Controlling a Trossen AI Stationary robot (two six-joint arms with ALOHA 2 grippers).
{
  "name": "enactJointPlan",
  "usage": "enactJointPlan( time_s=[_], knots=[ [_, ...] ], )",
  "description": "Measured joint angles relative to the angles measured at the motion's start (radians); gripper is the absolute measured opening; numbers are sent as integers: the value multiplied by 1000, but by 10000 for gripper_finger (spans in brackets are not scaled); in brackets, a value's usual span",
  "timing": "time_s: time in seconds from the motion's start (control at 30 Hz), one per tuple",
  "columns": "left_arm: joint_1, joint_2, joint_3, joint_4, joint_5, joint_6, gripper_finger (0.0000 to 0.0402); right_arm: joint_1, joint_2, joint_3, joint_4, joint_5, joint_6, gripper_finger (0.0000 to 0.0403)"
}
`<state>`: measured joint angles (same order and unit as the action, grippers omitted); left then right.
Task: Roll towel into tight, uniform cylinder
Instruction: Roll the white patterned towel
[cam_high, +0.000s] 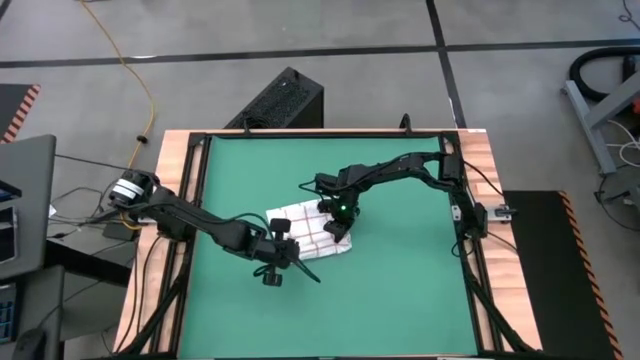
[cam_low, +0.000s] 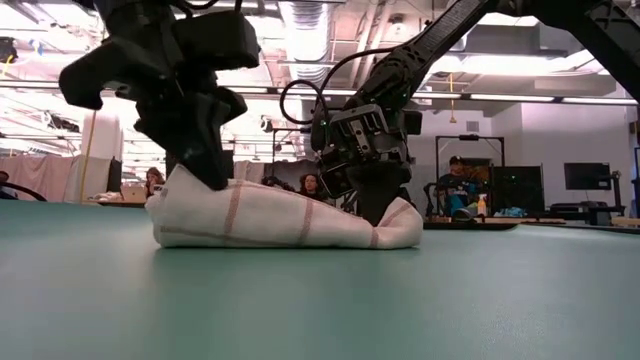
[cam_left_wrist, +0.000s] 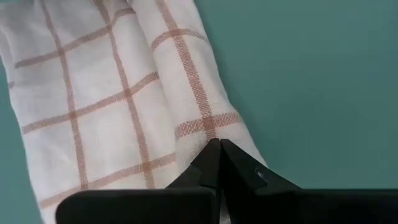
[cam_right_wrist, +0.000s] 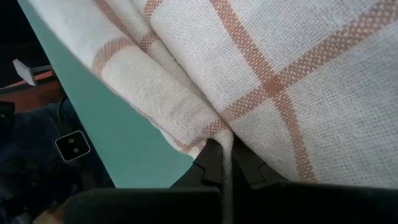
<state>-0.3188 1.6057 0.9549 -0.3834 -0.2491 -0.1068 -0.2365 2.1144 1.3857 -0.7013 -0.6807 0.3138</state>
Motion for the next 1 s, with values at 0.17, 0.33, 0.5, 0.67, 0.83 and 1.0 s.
enactJointPlan(
  time_s=[0.17, 0.33, 0.5, 0.67, 0.83, 1.0],
  knots=[
    [16, -1, -85, 59, 17, -69, 0, 0, 0, 0, 0, 0, 0, 17],
    [22, -1, -187, 179, 36, -105, 0, 0, 0, 0, 0, 0, 0, 17],
    [36, -6, -256, 237, 82, -142, 0, 1, -1, -1, 12, 1, -13, 27],
    [37, -7, -287, 242, 110, -131, 0, 2, -46, -1, 41, 91, -66, 78],
    [41, -6, -288, 244, 118, -90, 0, -3, -112, -2, 22, 187, -150, 95],
    [41, -5, -289, 244, 120, -70, 0, -17, -207, -3, 3, 203, -258, 97]
  ],
)
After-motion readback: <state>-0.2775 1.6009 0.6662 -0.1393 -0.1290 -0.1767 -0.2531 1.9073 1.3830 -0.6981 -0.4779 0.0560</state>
